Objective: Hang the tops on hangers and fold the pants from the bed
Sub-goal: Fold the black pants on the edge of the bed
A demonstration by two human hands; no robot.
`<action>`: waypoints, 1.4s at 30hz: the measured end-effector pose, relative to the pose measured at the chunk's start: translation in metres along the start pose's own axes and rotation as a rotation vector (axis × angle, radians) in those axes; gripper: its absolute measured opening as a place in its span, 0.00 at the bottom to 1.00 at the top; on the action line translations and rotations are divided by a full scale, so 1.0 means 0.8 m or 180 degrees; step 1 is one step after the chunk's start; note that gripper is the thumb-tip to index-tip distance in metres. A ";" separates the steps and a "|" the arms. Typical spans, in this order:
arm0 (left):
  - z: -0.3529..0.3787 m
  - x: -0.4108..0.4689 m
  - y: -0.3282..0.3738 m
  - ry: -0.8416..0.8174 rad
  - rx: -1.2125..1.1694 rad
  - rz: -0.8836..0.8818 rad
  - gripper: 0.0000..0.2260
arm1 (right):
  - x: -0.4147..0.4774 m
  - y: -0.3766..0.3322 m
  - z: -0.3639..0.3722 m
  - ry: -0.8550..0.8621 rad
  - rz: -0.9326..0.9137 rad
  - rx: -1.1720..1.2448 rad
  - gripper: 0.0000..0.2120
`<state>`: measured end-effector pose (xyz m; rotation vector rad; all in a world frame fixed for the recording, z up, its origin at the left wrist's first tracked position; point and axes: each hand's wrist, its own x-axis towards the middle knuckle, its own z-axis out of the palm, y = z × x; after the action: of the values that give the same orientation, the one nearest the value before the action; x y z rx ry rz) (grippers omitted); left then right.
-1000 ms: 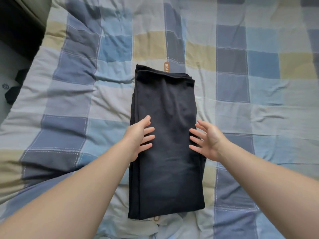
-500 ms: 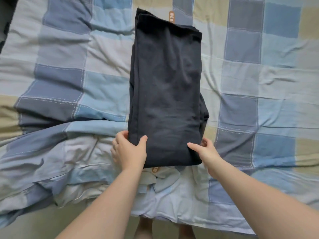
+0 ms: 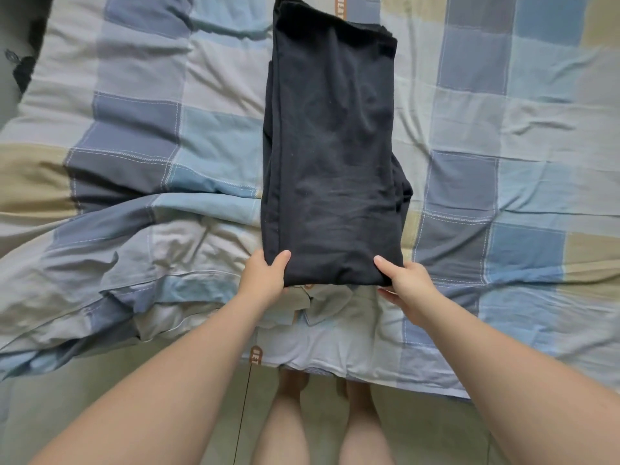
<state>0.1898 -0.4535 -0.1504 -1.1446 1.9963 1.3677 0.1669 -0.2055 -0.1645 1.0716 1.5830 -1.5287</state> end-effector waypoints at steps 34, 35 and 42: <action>-0.049 -0.174 0.101 -0.0054 -0.0724 -0.0976 0.07 | -0.193 -0.083 -0.062 0.0063 0.0772 0.0167 0.11; -0.046 -0.161 0.119 -0.0098 -0.0822 -0.1012 0.07 | -0.183 -0.101 -0.060 0.0082 0.0782 0.0231 0.12; -0.009 -0.063 0.236 -0.0477 -0.0787 -0.0350 0.14 | -0.096 -0.184 -0.052 0.0278 0.0817 0.0747 0.13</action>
<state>0.0604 -0.4110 -0.0100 -1.1990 1.6701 1.6247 0.0702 -0.1676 -0.0284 1.4294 1.2841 -1.5332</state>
